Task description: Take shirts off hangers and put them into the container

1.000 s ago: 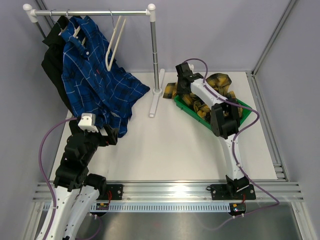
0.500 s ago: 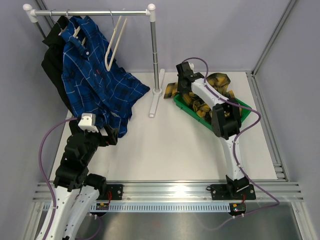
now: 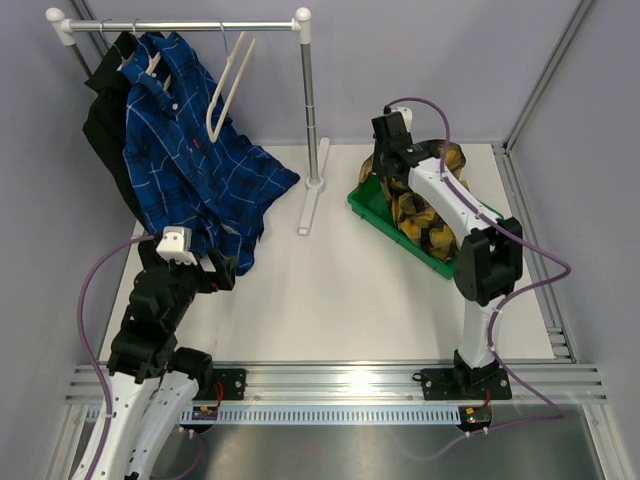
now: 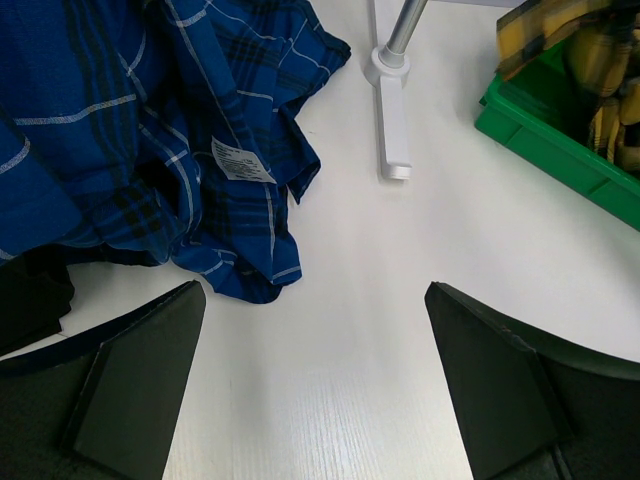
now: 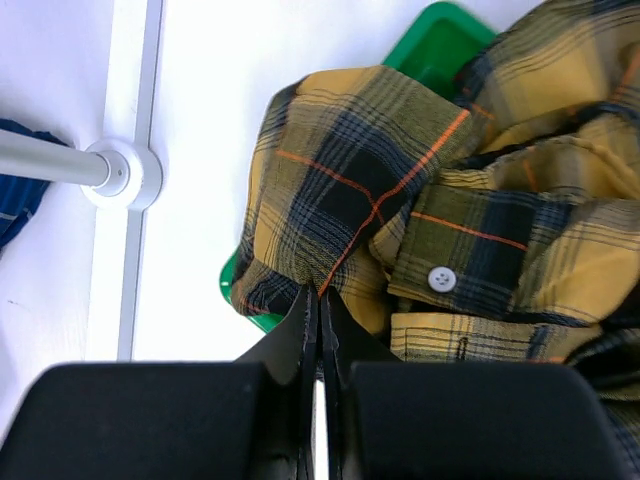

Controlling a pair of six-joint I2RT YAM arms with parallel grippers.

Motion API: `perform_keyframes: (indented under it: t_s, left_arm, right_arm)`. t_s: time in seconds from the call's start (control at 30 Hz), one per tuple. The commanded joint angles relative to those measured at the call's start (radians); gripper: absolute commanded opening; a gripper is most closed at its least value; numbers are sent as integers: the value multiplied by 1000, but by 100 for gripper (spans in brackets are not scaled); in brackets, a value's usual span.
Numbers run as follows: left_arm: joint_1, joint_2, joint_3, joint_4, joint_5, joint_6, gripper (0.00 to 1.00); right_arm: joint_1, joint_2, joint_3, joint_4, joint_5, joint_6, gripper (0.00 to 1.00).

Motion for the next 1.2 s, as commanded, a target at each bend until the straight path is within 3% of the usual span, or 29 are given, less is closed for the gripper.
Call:
perform_keyframes:
  t_s: [0.0, 0.13, 0.37, 0.7, 0.87, 0.97, 1.17]
  left_arm:
    - [-4, -5, -2, 33, 13, -7, 99]
    - [-4, -2, -2, 33, 15, -7, 99]
    - [-4, 2, -2, 33, 17, -7, 99]
    - [-4, 10, -2, 33, 13, -7, 99]
    - [-4, 13, -2, 32, 13, -7, 99]
    - [-4, 13, -2, 32, 13, -7, 99]
    - [-4, 22, -1, 32, 13, -7, 99]
  right_arm:
    - [4, -122, -80, 61, 108, -7, 0]
    - [-18, -169, -201, 74, 147, 17, 0]
    - [-76, -162, -350, 98, 69, 66, 0]
    - [-78, 109, -171, -31, -103, 69, 0]
    - [-78, 144, -141, -34, -140, 50, 4]
    - [-73, 84, -151, -24, -137, 20, 16]
    - [-73, -94, -119, -37, -140, -32, 56]
